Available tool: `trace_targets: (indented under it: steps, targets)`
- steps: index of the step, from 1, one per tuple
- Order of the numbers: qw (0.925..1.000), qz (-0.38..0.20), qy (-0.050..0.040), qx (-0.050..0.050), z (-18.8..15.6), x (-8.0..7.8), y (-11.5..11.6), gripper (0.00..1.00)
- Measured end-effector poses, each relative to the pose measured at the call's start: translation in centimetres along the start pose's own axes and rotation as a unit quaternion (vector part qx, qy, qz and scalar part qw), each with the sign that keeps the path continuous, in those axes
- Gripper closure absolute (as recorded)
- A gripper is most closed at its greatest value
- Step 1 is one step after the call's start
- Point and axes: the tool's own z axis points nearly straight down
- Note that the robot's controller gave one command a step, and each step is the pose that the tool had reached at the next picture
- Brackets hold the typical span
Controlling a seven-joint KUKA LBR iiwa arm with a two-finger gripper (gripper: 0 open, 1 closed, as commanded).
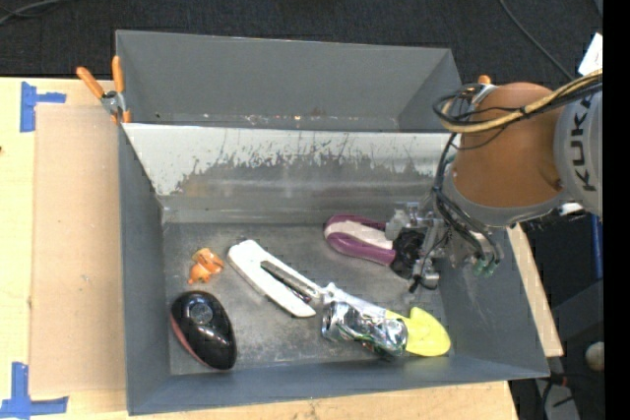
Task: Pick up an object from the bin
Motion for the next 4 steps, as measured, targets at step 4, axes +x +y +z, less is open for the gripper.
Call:
trace_targets:
  steps: [4]
  targets:
    - [0.9933, 0.115, -0.0008, -0.001, 6.8, -2.8, -1.3, 0.00]
